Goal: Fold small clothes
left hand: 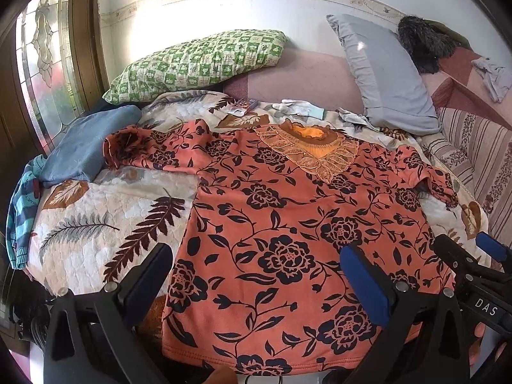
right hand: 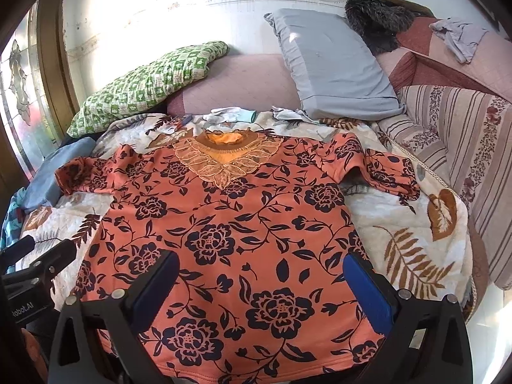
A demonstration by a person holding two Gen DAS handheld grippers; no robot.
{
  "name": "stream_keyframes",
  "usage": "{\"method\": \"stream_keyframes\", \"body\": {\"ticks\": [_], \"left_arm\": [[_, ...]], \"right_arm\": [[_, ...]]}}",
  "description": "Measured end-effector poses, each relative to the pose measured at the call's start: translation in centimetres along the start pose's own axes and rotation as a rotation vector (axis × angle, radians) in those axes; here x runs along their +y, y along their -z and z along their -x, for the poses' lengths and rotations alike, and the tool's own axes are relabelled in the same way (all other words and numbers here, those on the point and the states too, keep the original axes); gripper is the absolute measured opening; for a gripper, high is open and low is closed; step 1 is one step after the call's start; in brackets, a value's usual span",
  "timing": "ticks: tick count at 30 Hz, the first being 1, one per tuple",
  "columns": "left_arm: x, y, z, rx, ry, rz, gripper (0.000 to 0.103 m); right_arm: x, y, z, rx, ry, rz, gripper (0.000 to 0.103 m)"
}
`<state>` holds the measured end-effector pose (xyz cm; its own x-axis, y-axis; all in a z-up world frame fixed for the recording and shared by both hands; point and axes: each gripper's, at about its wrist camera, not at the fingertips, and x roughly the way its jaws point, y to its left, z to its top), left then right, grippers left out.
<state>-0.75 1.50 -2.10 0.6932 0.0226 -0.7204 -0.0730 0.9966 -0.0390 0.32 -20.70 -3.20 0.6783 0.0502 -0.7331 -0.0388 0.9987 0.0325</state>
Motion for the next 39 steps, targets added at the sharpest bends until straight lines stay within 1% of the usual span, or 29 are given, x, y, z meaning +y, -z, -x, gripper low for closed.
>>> {"method": "stream_keyframes", "body": {"ticks": [14, 39], "left_arm": [[0.3, 0.26, -0.31, 0.015, -0.014, 0.001, 0.103], [0.57, 0.34, -0.44, 0.021, -0.011, 0.002, 0.103]], "right_arm": [[-0.15, 0.3, -0.22, 0.004, 0.013, 0.004, 0.103], [0.28, 0.15, -0.35, 0.003, 0.024, 0.018, 0.103]]}}
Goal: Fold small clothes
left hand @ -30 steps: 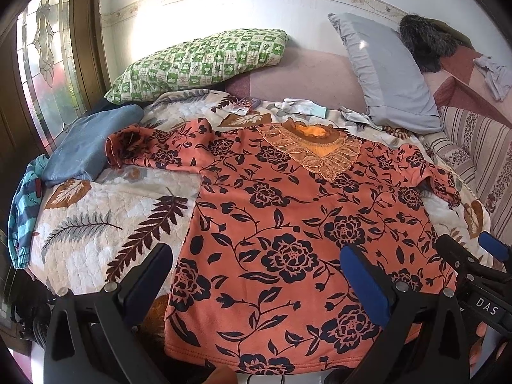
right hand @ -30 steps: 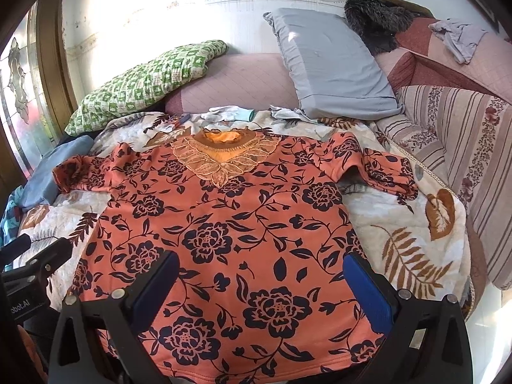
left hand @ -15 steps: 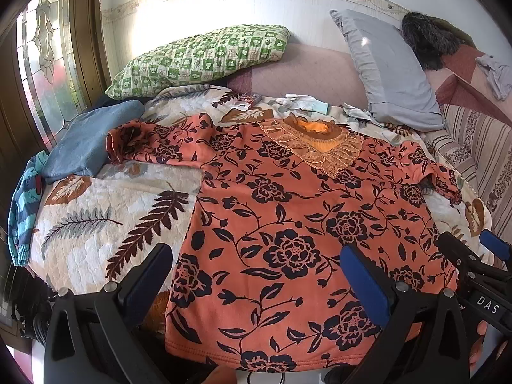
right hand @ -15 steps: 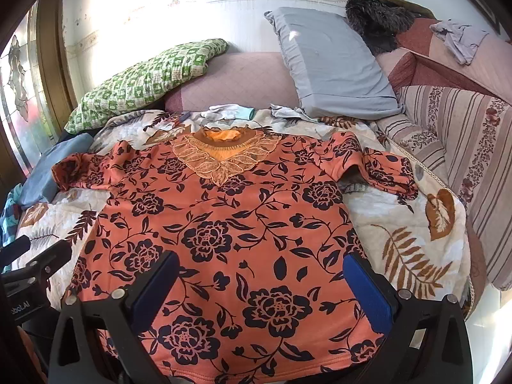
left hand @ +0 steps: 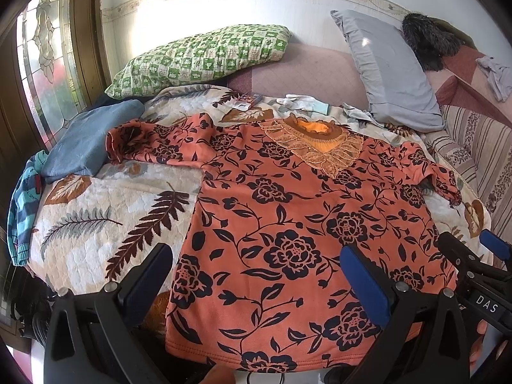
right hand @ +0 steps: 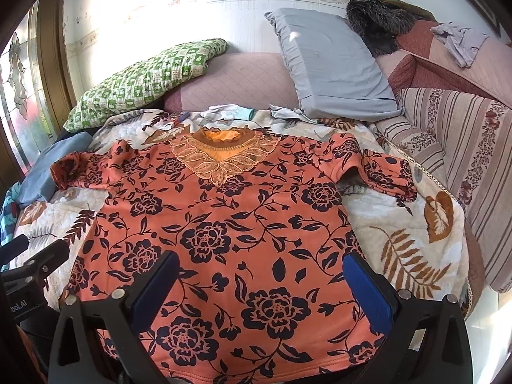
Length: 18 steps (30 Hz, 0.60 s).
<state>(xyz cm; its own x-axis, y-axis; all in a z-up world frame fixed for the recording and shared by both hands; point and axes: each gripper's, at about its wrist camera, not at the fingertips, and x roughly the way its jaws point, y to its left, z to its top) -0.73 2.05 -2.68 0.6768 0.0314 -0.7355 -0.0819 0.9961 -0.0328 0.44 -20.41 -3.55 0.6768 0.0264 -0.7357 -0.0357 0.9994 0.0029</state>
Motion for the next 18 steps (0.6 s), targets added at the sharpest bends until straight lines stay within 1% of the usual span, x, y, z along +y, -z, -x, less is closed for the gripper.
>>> {"method": "stream_keyframes", "body": {"ticks": [18], "left_arm": [[-0.01, -0.1, -0.16, 0.005, -0.003, 0.001, 0.103]], "right_arm": [[-0.02, -0.02, -0.29, 0.004, -0.002, 0.002, 0.103]]}}
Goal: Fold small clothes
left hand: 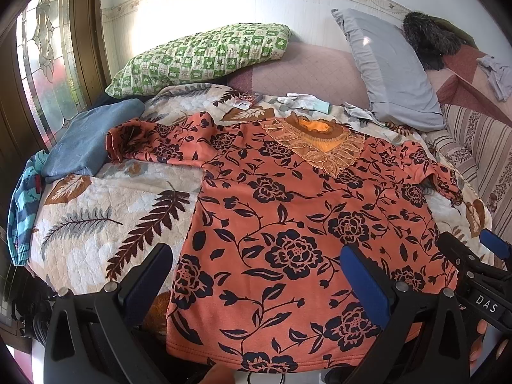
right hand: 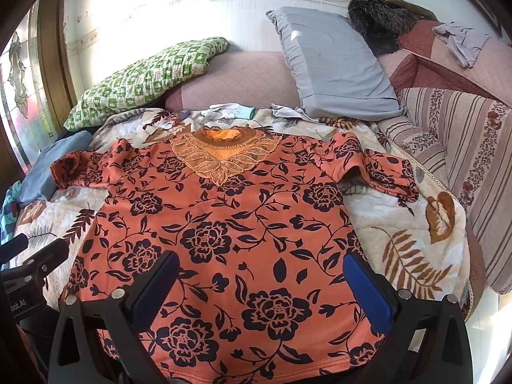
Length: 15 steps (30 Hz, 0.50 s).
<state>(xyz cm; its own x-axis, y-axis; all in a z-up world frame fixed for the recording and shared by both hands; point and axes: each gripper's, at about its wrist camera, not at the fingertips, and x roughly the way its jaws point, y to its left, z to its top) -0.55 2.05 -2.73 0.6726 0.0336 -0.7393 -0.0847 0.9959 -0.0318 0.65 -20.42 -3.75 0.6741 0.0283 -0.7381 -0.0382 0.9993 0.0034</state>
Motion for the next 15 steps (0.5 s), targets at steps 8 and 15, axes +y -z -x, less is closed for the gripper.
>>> {"method": "stream_keyframes", "body": {"ticks": [8, 15], "left_arm": [[0.06, 0.11, -0.21, 0.002, 0.003, 0.005, 0.103], [0.97, 0.15, -0.58, 0.022, 0.018, 0.038, 0.103]], "right_arm": [[0.11, 0.1, -0.2, 0.001, 0.001, 0.001, 0.103], [0.13, 0.15, -0.48, 0.008, -0.007, 0.003, 0.103]]}}
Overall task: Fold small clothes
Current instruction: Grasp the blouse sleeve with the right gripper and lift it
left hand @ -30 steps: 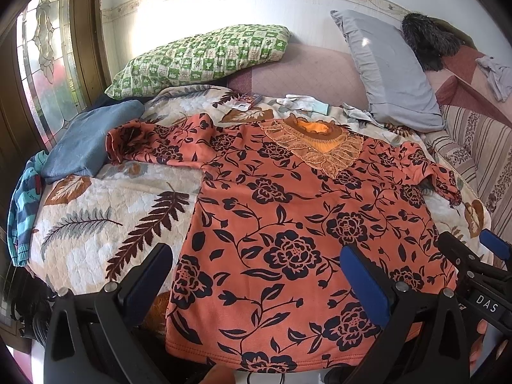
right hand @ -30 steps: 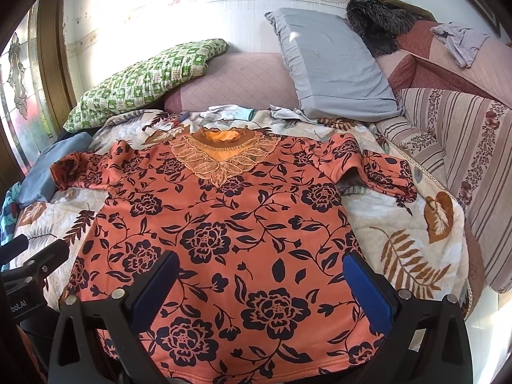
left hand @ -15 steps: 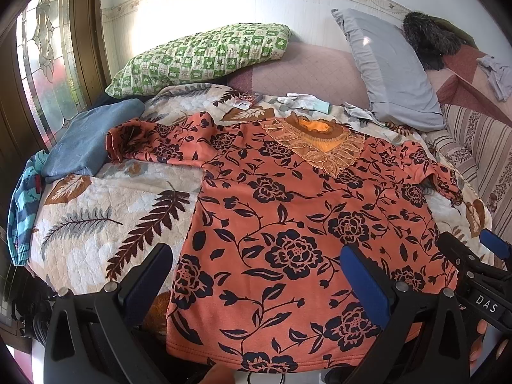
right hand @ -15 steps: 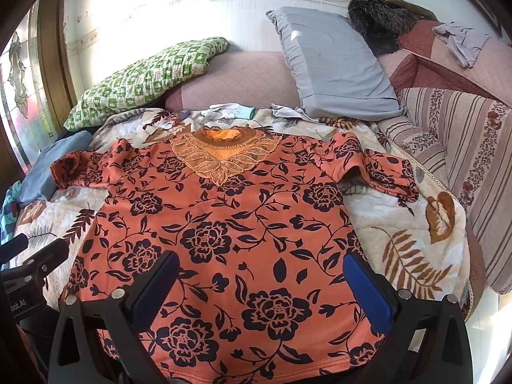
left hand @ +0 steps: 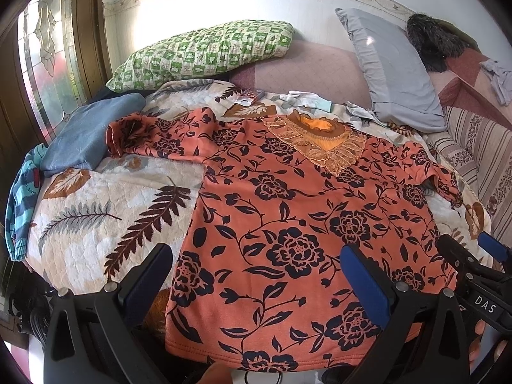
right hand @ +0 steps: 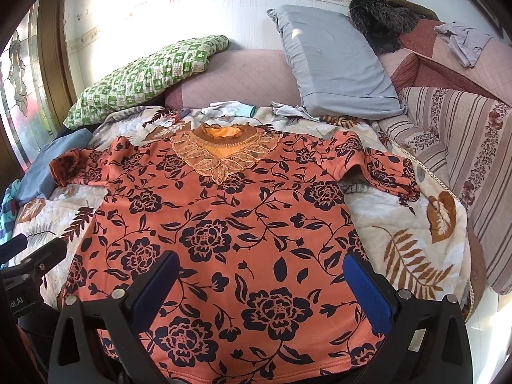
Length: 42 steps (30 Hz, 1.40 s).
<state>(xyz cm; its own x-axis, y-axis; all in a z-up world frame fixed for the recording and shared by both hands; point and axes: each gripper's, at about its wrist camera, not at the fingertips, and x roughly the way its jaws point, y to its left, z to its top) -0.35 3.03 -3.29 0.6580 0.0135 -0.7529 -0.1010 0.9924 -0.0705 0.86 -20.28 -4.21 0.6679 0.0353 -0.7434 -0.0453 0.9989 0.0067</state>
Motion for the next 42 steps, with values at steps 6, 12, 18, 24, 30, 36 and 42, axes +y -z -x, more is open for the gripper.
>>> {"method": "stream_keyframes", "body": {"ticks": [6, 12, 18, 24, 30, 36, 42], "left_arm": [[5.6, 0.7, -2.2, 0.088, -0.001, 0.164, 0.103], [10.7, 3.7, -6.2, 0.26, -0.019, 0.274, 0.103], [10.7, 6.3, -9.0, 0.397, 0.027, 0.28, 0.103], [10.5, 7.5, -9.9, 0.467, -0.017, 0.27, 0.047], [10.5, 7.2, -8.1, 0.432, 0.004, 0.256, 0.005], [10.3, 5.8, -2.1, 0.301, 0.005, 0.263, 0.006], [13.1, 7.3, -6.3, 0.499, -0.072, 0.362, 0.012]], "right_arm": [[-5.3, -0.5, -1.3, 0.057, -0.041, -0.066, 0.103], [-16.8, 1.5, -6.9, 0.314, -0.018, -0.257, 0.103], [-19.5, 5.3, -10.4, 0.462, -0.131, -0.314, 0.102], [-19.0, 8.1, -10.6, 0.516, -0.209, -0.341, 0.016], [-18.6, 8.3, -9.2, 0.517, -0.291, -0.306, 0.006], [-18.2, 5.9, -3.5, 0.422, -0.237, -0.22, 0.005], [-19.5, 7.2, -7.1, 0.522, -0.192, -0.33, 0.011]]}}
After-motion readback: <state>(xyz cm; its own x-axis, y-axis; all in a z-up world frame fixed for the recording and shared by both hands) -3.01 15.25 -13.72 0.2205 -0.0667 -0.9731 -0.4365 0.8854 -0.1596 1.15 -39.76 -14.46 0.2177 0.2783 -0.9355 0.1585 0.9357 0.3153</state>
